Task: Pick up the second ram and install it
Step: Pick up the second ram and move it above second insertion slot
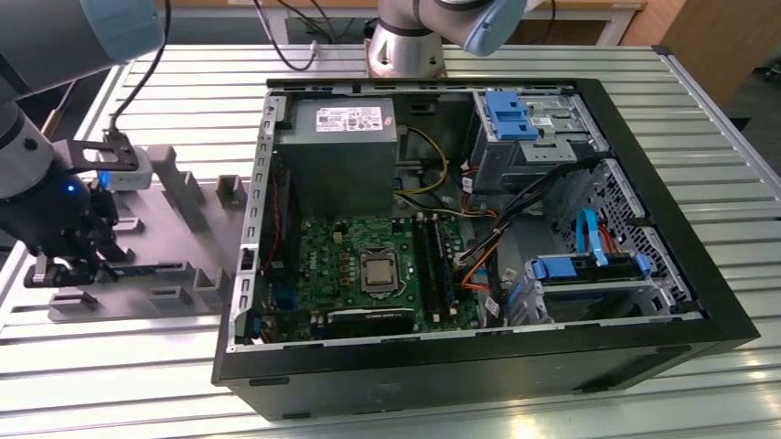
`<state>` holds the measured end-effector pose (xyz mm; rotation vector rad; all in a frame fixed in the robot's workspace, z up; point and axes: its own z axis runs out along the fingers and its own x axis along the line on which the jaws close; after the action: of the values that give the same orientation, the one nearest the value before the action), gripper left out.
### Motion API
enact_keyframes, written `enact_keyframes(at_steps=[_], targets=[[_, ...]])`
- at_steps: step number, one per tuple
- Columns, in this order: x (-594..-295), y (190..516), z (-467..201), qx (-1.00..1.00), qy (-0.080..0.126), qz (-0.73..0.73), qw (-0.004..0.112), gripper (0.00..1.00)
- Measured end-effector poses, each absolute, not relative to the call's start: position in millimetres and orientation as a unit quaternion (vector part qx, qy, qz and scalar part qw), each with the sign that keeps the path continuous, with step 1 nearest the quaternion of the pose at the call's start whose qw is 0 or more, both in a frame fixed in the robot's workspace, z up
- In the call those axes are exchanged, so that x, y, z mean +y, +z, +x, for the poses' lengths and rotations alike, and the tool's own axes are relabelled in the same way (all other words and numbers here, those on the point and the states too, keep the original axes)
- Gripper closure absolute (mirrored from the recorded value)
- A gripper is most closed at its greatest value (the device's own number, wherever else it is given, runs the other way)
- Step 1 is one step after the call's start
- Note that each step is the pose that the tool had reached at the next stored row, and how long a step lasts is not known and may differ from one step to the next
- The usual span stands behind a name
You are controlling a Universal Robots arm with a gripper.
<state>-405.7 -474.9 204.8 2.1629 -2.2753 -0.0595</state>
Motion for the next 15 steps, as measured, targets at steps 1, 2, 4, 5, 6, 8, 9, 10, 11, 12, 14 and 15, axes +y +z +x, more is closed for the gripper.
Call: enact_keyframes(at_steps=[1, 2, 4, 5, 6, 8, 9, 10, 11, 12, 14, 15], targets=[[-474.8, 203.4, -405.8, -0.725, -0.019, 0.689, 0.001, 0.6], [-474.8, 201.8, -405.8, -0.725, -0.019, 0.689, 0.001, 0.67], [-474.8, 199.5, -405.7, -0.725, -0.019, 0.689, 0.001, 0.67], [-474.8, 199.0, -405.8, -0.725, -0.019, 0.689, 0.001, 0.67], [-474.8, 198.5, -405.7, -0.725, -0.019, 0.689, 0.001, 0.67], [-474.6, 197.8, -405.7, -0.725, -0.019, 0.689, 0.001, 0.67], [-474.5, 197.3, -405.7, -0.725, -0.019, 0.689, 0.001, 0.67], [-474.5, 196.9, -405.8, -0.725, -0.019, 0.689, 0.001, 0.67], [-474.5, 196.5, -405.8, -0.725, -0.019, 0.689, 0.001, 0.67], [-474.4, 196.1, -405.7, -0.725, -0.019, 0.689, 0.001, 0.68], [-474.0, 195.4, -405.8, -0.725, -0.019, 0.689, 0.001, 0.75], [-473.5, 195.0, -405.8, -0.725, -0.019, 0.689, 0.001, 0.75]])
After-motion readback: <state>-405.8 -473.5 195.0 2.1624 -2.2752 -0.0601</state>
